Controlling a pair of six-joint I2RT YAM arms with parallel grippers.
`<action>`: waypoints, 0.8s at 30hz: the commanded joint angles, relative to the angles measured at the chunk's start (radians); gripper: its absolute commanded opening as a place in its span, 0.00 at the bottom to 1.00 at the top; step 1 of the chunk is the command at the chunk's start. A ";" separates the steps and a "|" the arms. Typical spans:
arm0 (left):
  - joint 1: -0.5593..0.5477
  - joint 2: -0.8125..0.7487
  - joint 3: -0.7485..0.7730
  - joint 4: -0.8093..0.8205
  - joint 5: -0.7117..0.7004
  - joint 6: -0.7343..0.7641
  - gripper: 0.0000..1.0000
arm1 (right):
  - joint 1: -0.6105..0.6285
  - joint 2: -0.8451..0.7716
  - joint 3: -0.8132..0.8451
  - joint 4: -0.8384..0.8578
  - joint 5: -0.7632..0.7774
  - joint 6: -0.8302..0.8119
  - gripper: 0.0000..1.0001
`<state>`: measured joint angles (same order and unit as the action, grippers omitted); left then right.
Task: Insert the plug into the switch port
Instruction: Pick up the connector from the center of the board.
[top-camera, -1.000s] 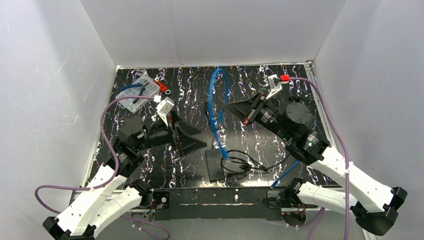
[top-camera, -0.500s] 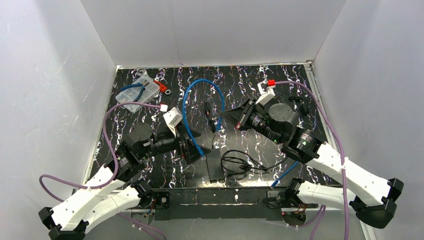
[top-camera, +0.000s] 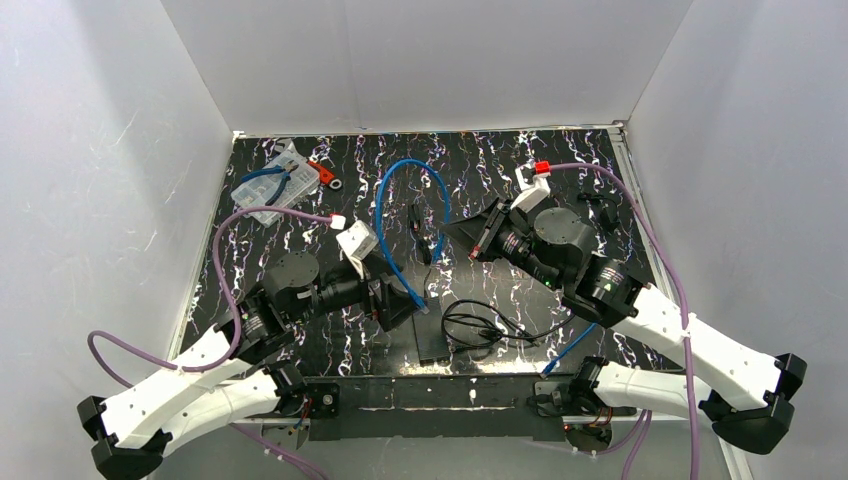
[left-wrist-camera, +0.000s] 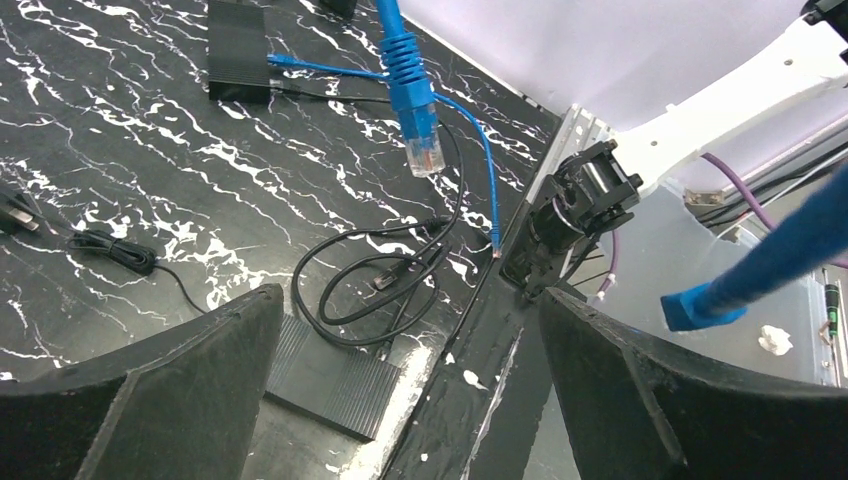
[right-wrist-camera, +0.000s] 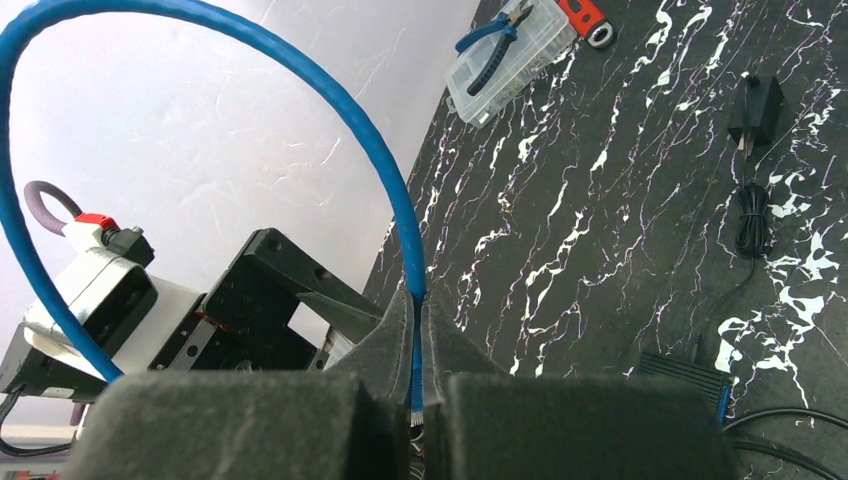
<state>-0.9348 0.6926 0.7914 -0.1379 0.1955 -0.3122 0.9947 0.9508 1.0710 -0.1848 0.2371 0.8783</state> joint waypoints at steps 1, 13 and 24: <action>-0.007 -0.006 0.033 -0.032 -0.065 0.019 1.00 | 0.006 -0.024 0.034 0.035 0.033 -0.010 0.01; -0.007 -0.087 0.043 -0.157 -0.147 -0.001 1.00 | 0.006 -0.076 -0.002 0.057 0.041 -0.030 0.01; -0.007 -0.159 0.104 -0.334 -0.157 0.000 0.99 | 0.005 -0.133 -0.051 0.105 0.029 -0.069 0.01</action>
<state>-0.9382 0.5648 0.8543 -0.3889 0.0376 -0.3145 0.9962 0.8597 1.0389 -0.1734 0.2596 0.8448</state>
